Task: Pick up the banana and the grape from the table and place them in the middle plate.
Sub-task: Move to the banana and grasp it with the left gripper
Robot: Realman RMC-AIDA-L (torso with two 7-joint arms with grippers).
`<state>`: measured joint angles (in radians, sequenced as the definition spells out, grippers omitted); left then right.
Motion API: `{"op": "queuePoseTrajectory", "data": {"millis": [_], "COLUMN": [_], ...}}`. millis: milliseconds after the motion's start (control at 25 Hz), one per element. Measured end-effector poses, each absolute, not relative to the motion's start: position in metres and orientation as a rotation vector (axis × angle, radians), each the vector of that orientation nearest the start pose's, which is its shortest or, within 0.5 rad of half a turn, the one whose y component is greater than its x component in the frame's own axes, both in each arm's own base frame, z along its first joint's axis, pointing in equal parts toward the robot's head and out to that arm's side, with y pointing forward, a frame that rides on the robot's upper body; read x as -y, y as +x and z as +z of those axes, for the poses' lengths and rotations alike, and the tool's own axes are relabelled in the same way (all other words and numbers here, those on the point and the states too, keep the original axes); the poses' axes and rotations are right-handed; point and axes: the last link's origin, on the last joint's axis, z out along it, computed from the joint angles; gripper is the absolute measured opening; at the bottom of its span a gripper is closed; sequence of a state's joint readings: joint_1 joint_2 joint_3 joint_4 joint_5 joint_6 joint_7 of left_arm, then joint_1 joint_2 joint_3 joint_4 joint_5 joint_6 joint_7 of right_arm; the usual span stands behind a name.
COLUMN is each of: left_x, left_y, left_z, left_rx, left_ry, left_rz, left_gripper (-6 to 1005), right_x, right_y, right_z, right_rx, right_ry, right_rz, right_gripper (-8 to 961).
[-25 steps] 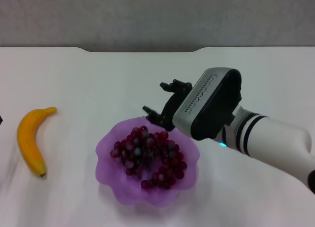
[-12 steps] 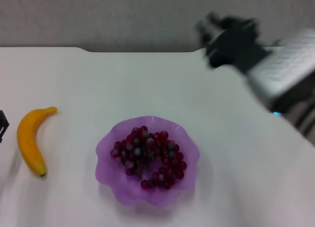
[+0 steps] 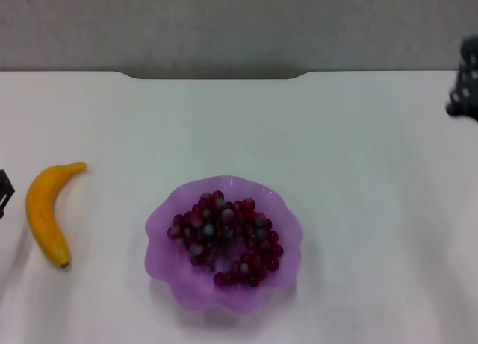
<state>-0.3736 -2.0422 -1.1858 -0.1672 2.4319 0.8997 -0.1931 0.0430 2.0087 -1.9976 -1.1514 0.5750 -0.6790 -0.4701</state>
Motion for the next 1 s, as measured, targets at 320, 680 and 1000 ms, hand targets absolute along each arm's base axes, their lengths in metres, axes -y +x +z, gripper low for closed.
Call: {"op": "queuePoseTrajectory", "data": {"millis": [320,680,1000], "left_x": [-0.32,-0.326,-0.336], "left_y": [-0.404,-0.396,-0.374], "left_z": [0.008,-0.011,-0.027], "left_rx": [0.885,0.972,0.953], "left_ry": [-1.411,-1.474,-1.576], "left_rz": [-0.446,-0.453,-0.494], "left_gripper": [845,846,846], "right_x": [-0.316,-0.318,-0.318], "right_y": [0.277,0.279,0.278], "right_z": [0.003,-0.002,-0.005], "right_rx": [-0.316,-0.319,-0.329], "right_ry": [-1.589,-1.612,-1.623], "right_rz": [0.503,0.495,0.51], "right_gripper": [0,0,0]}}
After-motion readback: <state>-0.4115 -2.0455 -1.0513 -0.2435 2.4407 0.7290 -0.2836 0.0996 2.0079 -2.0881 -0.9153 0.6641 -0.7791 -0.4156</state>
